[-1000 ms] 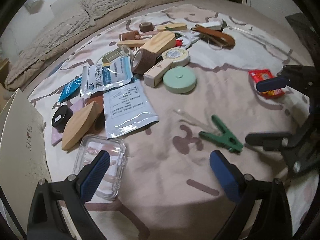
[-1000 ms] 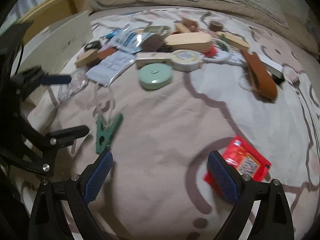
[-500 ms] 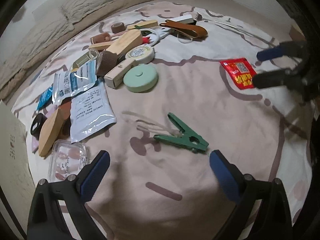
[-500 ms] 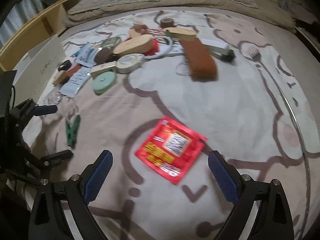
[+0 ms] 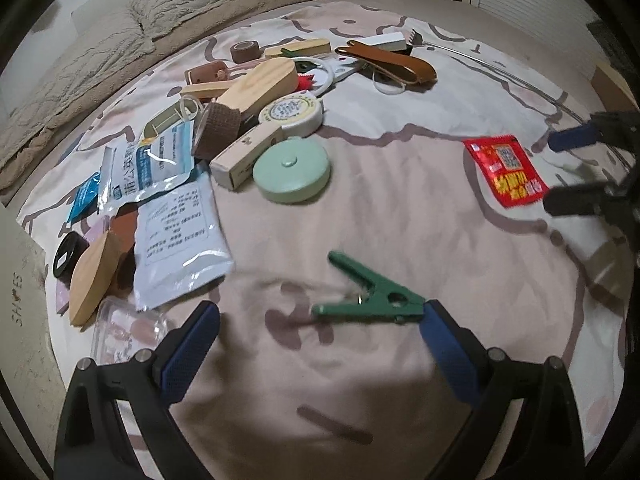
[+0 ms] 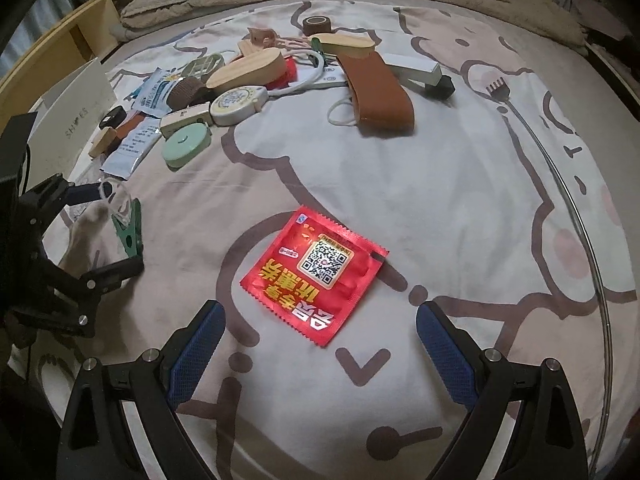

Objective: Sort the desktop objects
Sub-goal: 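Lower the open left gripper around the green clothespin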

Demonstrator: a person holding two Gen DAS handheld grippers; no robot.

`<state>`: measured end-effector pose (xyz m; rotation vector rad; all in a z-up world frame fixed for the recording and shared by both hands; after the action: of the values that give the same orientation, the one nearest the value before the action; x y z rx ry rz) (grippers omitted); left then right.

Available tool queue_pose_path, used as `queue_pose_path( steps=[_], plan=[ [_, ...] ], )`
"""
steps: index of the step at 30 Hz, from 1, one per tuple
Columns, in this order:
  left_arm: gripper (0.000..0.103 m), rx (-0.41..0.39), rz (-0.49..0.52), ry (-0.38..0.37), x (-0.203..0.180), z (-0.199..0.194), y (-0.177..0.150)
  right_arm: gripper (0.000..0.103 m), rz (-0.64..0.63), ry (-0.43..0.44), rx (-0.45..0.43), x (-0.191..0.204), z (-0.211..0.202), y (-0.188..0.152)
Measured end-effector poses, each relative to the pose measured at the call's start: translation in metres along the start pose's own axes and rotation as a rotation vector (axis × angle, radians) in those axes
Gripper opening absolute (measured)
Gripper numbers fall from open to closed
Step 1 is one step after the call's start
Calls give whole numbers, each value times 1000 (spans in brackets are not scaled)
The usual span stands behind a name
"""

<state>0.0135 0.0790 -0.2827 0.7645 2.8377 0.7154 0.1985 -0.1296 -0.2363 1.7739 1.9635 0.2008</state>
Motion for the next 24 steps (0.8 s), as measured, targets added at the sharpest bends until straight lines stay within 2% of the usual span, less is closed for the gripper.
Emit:
queue_pose_path(
  steps=[5,15,21,24],
  plan=[
    [98,2,-44,-32,-1,4,3,96,18,8,11,-6,4,-1],
    [84,-2,-100,-114,-12,-3,-6,96,58,57,17,-10,5,-3],
    [80,-15,-61,-102,-21,-4,-3,96,110,109,30,-9,8,-5],
    [74,-23,-59,-91,-22,-4,-1,96,129,124,28,-6,10,-6]
  ],
)
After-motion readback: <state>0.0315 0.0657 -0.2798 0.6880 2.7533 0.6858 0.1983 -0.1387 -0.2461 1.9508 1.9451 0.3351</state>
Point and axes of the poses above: each gripper's, at about its wrist camera, not at the fingertips, and z roughly the way its jaws point, x to its left, y to its top, the point moved 7 cm from there along z, roughly the way its jaws point, and after that the axes turned 7 degrees about -y, right-handed, at the moved point
